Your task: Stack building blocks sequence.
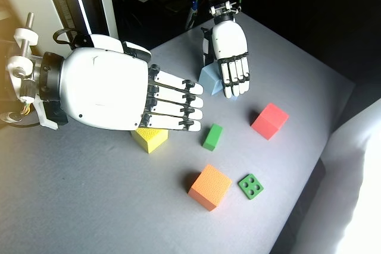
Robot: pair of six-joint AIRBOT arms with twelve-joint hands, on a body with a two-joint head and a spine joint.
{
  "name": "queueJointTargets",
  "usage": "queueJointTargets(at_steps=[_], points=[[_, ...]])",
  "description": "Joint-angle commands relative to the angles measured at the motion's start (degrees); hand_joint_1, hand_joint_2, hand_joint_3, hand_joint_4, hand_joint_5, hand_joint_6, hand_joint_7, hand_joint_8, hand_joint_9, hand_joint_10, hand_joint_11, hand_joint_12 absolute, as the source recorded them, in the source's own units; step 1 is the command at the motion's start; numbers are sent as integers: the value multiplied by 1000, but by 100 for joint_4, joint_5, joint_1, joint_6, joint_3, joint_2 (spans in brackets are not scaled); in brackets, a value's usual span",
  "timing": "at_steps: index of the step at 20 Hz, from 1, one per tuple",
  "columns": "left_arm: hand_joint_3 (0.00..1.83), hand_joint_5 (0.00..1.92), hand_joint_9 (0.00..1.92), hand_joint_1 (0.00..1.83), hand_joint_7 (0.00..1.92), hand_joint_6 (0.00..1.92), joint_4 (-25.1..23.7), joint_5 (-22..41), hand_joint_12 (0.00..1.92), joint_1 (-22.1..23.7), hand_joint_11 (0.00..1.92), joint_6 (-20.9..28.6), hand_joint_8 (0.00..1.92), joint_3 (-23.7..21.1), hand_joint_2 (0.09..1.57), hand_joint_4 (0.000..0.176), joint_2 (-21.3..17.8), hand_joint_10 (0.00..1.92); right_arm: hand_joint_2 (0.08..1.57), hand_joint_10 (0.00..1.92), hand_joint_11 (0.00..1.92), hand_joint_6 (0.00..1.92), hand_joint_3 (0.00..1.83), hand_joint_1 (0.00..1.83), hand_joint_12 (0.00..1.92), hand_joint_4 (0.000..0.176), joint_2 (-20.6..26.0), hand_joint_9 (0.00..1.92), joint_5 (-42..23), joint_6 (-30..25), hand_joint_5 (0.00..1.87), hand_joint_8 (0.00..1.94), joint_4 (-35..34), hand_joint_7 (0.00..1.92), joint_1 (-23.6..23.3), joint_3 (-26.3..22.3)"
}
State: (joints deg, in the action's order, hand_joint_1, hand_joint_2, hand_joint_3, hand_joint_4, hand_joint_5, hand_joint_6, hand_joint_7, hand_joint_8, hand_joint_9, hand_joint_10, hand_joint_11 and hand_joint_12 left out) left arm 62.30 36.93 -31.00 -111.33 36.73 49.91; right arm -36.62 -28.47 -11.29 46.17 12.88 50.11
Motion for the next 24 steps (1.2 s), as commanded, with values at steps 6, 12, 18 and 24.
queueJointTargets(at_steps=[6, 12, 18, 24], points=[[6, 281, 419, 1167, 396, 14, -70, 366, 860, 84, 36, -140, 15, 2, 1088, 0, 14, 40, 1242, 1, 0, 1, 3, 207, 245, 0, 62, 94, -498, -19, 142, 2, -244, 115, -78, -9], [0, 943, 820, 1368, 966, 809, -65, 365, 1168, 127, 572, -164, 1059, -10, 1129, 0, 11, 1251, 1232, 2, 0, 3, 0, 237, 242, 0, 63, 96, -498, -11, 144, 3, -243, 117, -78, -21], [0, 974, 753, 1341, 883, 766, 131, 347, 1226, 326, 591, -342, 1322, -100, 1153, 0, -46, 1326, 1226, 4, 0, 3, 0, 238, 325, 0, 63, 130, -498, -6, 179, 3, -243, 152, -78, -21], [0, 1058, 728, 1247, 864, 688, 586, 193, 1268, 876, 509, -903, 1357, -155, 1135, 0, -89, 1034, 1232, 1, 0, 0, 0, 265, 248, 0, 63, 99, -498, -6, 150, 0, -243, 114, -79, -20]])
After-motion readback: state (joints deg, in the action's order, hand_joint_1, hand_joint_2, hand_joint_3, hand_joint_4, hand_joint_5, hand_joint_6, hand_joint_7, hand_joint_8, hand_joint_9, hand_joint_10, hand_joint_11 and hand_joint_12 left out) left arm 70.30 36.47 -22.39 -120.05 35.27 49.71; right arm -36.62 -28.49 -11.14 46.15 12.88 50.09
